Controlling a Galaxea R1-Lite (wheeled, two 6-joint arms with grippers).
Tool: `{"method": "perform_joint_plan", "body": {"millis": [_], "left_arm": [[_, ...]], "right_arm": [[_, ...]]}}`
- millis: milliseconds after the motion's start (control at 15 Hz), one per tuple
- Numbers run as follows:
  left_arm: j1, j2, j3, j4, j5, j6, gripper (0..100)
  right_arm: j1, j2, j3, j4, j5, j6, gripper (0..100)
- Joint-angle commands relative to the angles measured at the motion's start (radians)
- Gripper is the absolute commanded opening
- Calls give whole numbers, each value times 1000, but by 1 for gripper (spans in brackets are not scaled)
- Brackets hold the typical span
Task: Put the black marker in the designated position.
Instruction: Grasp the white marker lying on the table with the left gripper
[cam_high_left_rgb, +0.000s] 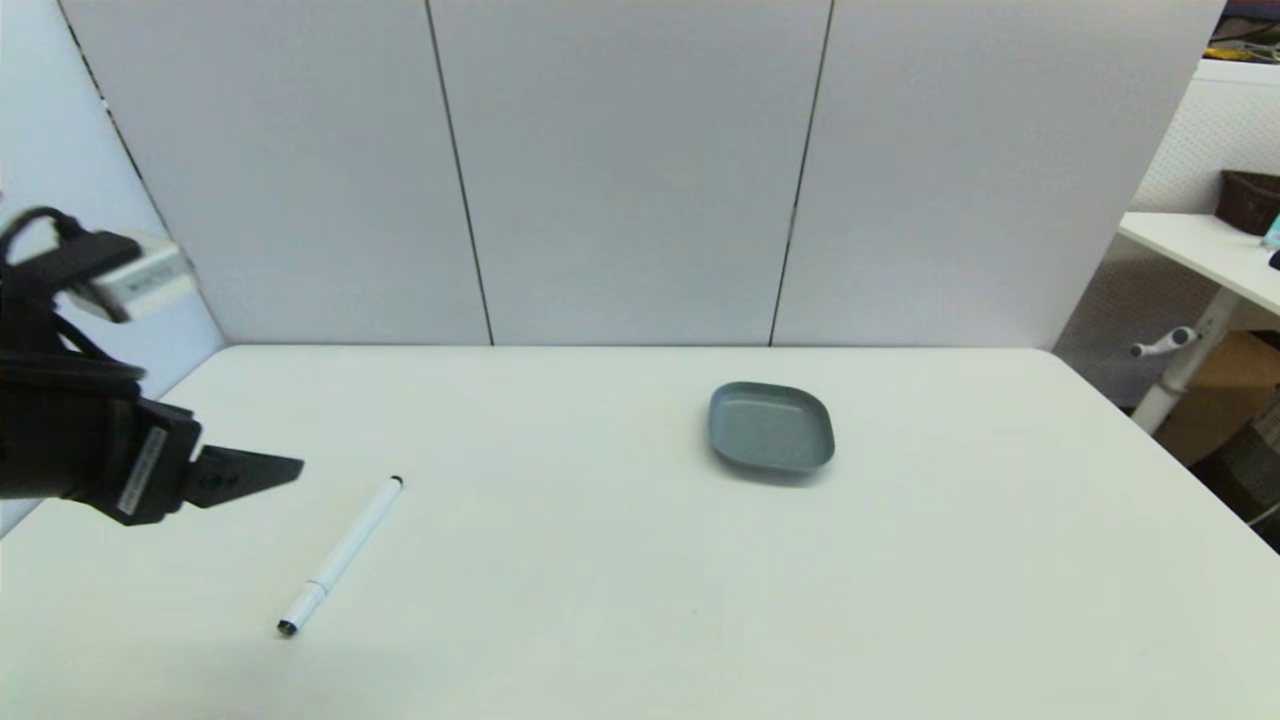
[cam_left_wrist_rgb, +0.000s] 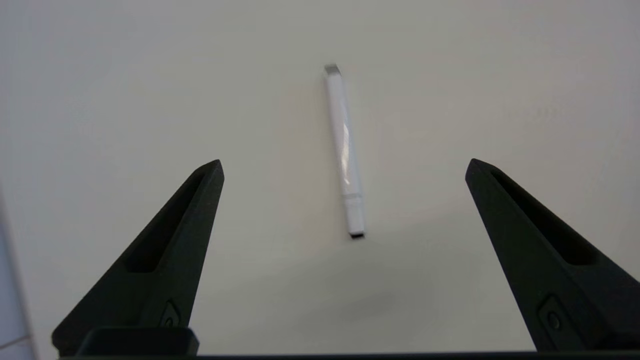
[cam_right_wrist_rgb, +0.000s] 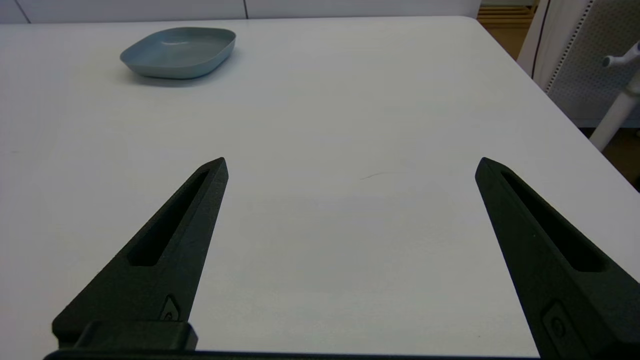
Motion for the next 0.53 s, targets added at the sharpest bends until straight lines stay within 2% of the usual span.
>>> {"method": "perform_joint_plan", "body": {"millis": [67,533], "left_arm": [[-13,216,29,82,-14,-27,100],[-23,306,69,83,-9,-90,100]], "right_arm": [[1,2,0,-1,0,1,100],[1,2,0,-1,0,-1,100]]}}
